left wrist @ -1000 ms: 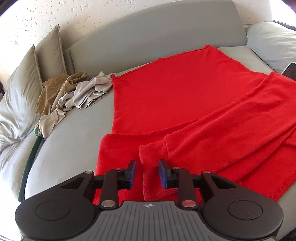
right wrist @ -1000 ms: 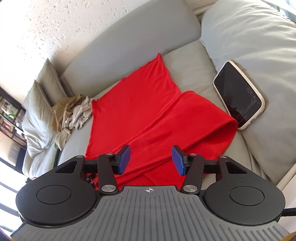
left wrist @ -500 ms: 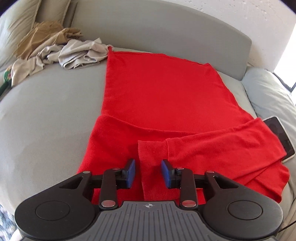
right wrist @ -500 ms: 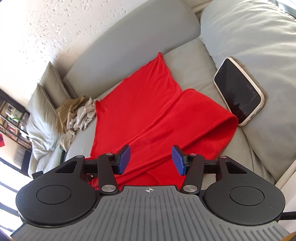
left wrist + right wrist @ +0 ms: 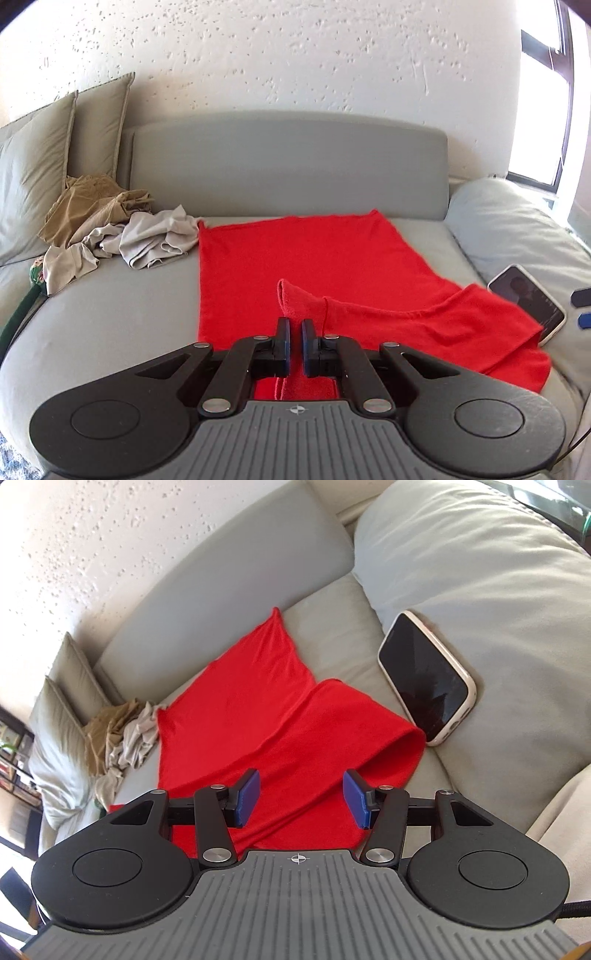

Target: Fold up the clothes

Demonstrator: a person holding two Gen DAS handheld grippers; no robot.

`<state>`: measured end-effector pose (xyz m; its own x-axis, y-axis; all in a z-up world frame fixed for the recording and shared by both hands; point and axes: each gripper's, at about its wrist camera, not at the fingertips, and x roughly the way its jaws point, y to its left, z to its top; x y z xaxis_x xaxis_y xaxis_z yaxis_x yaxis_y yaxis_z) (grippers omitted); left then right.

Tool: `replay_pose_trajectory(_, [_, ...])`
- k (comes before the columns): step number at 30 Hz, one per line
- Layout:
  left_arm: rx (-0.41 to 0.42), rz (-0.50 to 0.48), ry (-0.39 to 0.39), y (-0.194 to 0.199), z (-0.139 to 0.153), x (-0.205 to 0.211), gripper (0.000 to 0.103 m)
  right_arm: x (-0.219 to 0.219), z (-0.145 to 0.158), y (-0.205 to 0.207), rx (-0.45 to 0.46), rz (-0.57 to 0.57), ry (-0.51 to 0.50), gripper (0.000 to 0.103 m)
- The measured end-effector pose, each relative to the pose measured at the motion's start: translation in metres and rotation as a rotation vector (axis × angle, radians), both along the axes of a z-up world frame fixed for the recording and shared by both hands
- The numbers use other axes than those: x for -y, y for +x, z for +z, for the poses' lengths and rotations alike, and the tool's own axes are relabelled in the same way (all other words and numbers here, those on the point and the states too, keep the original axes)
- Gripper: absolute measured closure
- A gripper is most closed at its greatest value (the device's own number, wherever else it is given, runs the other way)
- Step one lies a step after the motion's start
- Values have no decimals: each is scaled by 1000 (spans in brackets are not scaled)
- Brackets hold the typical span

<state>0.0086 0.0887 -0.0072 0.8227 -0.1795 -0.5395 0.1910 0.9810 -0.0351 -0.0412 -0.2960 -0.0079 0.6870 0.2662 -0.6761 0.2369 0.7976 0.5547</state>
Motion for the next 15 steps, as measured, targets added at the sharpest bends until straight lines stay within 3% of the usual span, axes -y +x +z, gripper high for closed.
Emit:
replay_pose_trajectory(4, [-71, 76, -78, 10, 2, -29, 98, 0, -1, -1, -3, -3, -10, 47])
replay_pose_trajectory(7, [-122, 118, -74, 16, -9, -44, 99, -3, -2, 0, -5, 10, -9, 47])
replay_pose_trajectory(9, [-199, 106, -92, 25, -24, -49, 98, -7, -4, 1, -8, 22, -13, 47])
replay_pose_trajectory(12, [-283, 143, -8, 32, -47, -45, 91, -12, -7, 3, -21, 43, -16, 46])
replay_pose_trajectory(14, [-287, 185, 32, 27, -52, -43, 69, -15, -9, 4, -28, 53, -15, 46])
replay_pose_trajectory(15, [-278, 225, 40, 23, -49, -44, 63, -15, -8, 3, -27, 55, -21, 44])
